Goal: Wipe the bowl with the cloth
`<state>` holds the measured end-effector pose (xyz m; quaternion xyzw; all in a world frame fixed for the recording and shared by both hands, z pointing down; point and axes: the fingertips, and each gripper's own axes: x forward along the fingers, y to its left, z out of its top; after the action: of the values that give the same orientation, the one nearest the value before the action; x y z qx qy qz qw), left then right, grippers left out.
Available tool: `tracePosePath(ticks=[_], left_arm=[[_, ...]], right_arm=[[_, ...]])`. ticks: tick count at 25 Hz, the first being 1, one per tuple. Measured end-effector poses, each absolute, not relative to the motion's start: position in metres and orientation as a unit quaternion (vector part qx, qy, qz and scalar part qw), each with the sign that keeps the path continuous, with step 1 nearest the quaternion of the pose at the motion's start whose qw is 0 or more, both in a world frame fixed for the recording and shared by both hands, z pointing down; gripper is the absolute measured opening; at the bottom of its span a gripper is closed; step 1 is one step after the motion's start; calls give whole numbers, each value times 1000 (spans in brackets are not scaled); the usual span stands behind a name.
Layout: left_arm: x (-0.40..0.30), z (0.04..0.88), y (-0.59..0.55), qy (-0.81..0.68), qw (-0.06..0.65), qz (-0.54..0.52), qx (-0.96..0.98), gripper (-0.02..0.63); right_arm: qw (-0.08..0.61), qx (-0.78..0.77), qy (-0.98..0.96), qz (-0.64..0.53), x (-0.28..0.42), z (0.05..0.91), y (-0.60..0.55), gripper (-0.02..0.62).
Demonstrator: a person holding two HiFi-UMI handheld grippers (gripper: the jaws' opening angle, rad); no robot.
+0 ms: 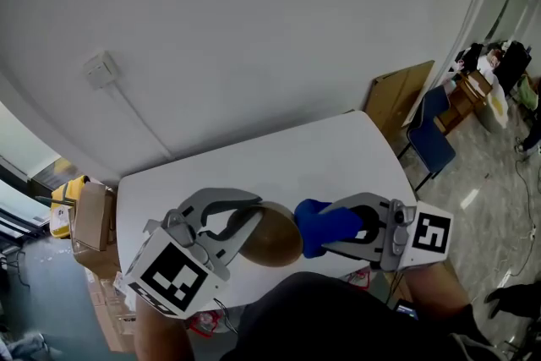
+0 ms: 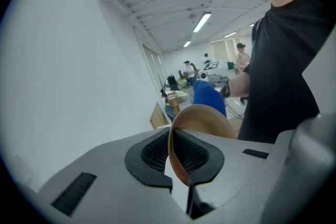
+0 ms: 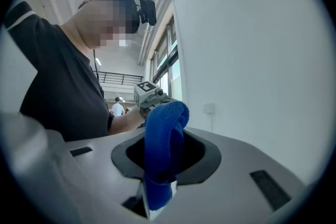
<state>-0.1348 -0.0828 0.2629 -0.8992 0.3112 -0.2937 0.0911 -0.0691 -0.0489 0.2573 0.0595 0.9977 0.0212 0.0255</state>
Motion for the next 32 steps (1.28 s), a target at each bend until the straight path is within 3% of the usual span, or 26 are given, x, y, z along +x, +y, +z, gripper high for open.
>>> tracePosePath(ticks=[6, 10, 19, 24, 32], left_arm=[[-165, 280, -116, 388, 15, -265, -882, 20], [-174, 298, -131, 415, -31, -260, -871, 20], [-154, 359, -151, 425, -126, -238, -864, 20], [-129, 411, -160, 412, -176, -251, -858, 20], [-84, 494, -167, 389, -244, -274, -845, 20]], right_arm=[[-46, 99, 994, -16, -72, 310, -29, 75], [-48, 103, 992, -50, -64, 322, -25, 77], [23, -121, 975, -186, 6, 349, -117, 77], [2, -255, 939, -230, 56, 387, -156, 77], [-7, -332, 907, -260, 104, 419, -163, 77]])
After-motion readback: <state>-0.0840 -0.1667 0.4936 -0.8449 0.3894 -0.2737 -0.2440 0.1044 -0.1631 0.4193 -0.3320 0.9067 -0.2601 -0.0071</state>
